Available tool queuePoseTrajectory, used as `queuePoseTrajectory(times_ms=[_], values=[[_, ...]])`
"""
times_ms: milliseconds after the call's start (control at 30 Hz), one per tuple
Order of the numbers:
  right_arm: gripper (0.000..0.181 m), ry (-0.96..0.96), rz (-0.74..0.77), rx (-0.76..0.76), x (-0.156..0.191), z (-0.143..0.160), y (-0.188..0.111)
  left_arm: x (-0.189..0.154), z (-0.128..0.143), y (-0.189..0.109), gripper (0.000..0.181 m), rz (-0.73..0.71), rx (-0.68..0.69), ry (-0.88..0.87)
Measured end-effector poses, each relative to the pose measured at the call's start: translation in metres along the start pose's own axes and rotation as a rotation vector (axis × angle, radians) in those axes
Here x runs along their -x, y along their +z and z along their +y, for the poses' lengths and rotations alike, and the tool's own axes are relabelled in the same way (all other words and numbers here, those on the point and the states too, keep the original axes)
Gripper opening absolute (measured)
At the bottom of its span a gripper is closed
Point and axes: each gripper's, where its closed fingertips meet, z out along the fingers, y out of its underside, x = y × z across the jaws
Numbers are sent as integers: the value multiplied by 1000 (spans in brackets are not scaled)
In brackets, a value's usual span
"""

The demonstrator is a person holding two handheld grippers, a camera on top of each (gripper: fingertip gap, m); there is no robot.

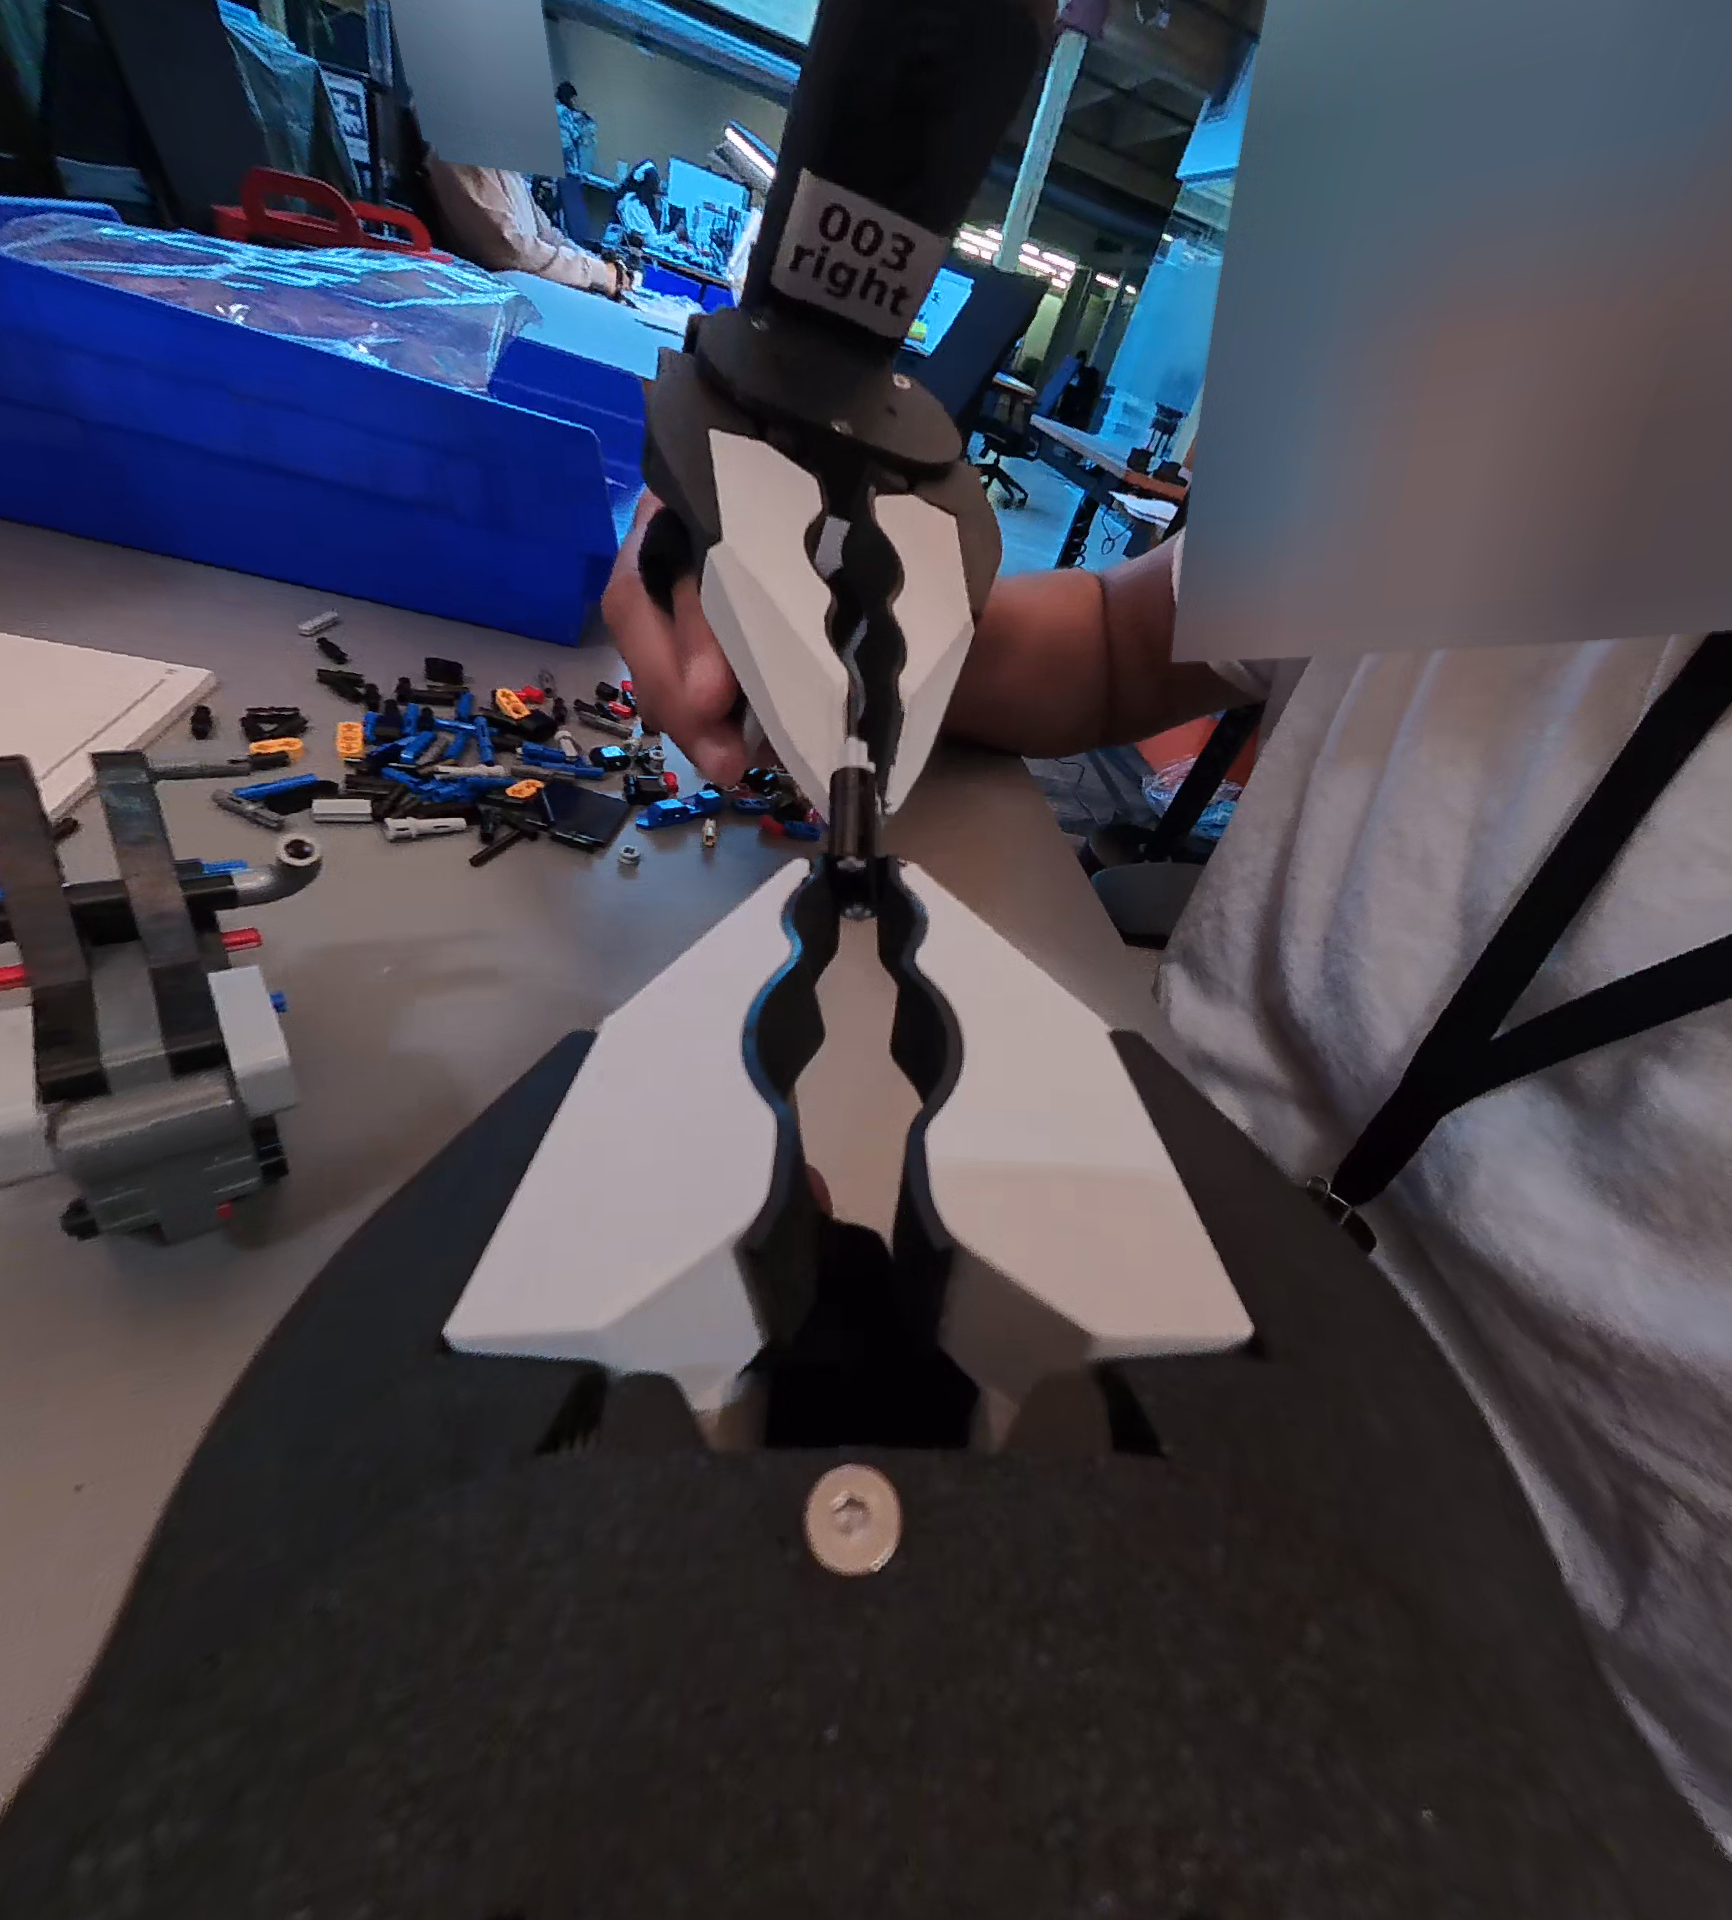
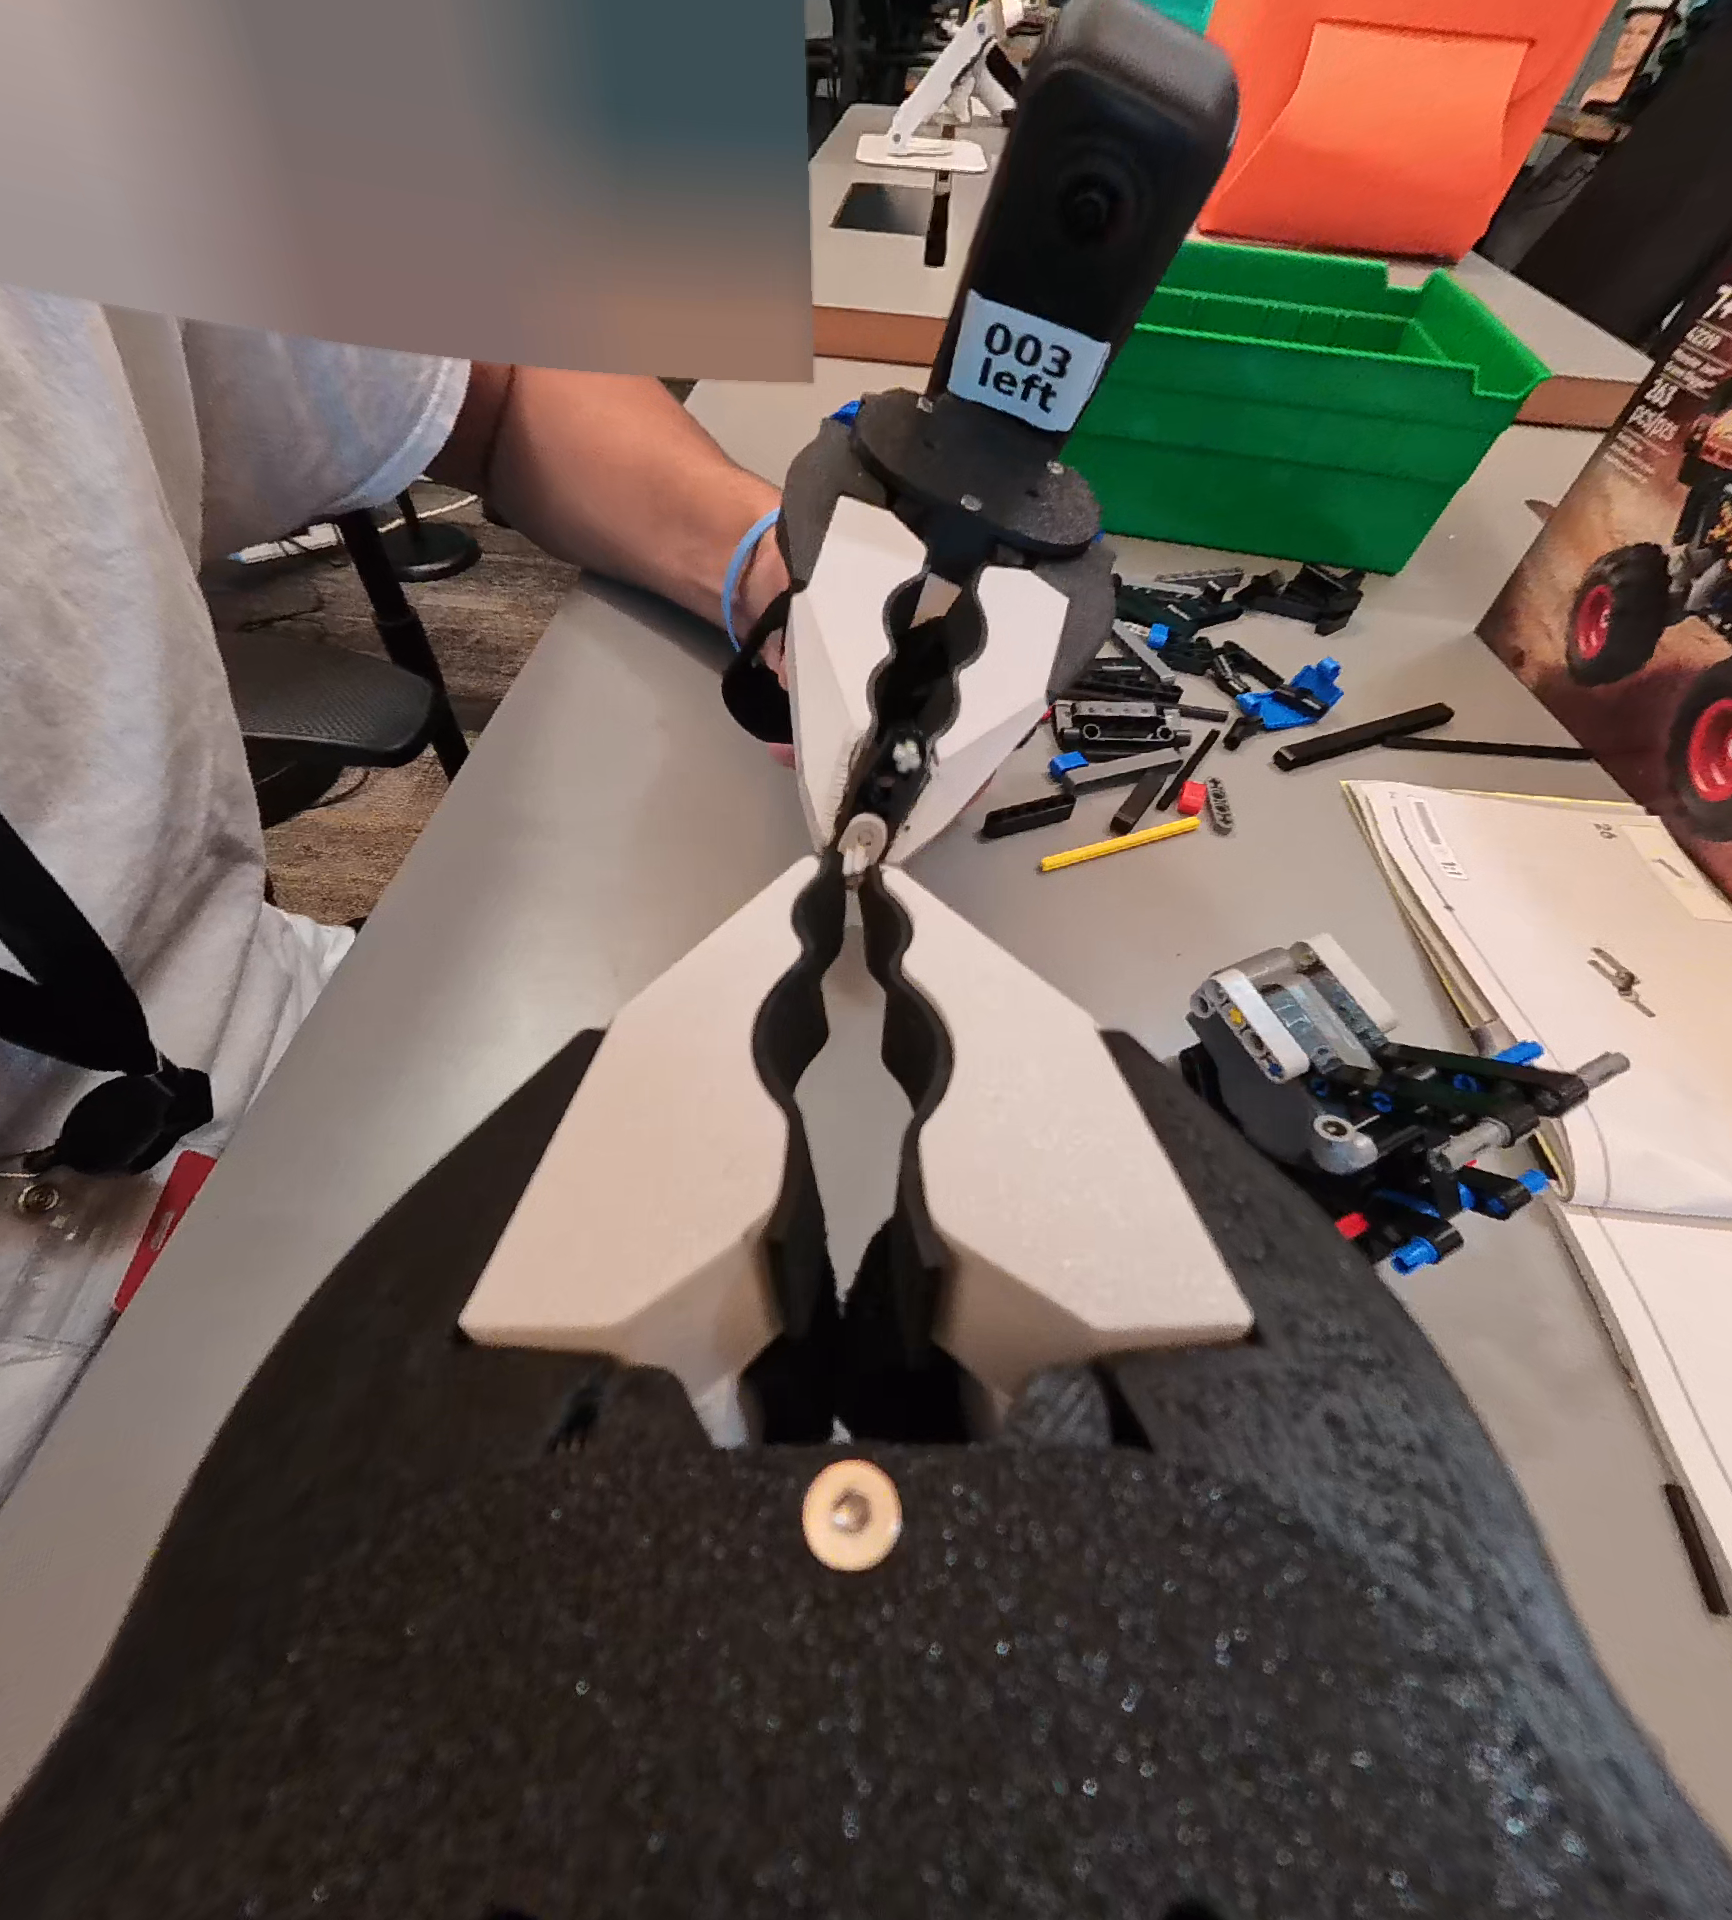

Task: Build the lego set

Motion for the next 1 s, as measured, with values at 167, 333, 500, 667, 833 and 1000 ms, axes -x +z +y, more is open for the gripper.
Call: queuePoseTrajectory(times_ms=[167, 333, 500, 667, 833, 1000], values=[[3, 9, -9, 13, 0, 3, 1, 1, 6, 1, 6, -16, 39, 16], [3, 20, -16, 39, 1, 8, 2, 4, 12, 3, 6, -44, 86, 50], [5, 138, -57, 17, -3, 9, 1, 9, 12, 4, 6, -70, 90, 38], [5, 121, -32, 29, -5, 12, 4, 12, 18, 5, 6, -105, 131, 75], [5, 88, -3, 38, -7, 13, 4, 14, 16, 4, 6, -115, 123, 72], [12, 104, -2, 51, -9, 17, 5, 15, 16, 4, 6, -118, 124, 72]])
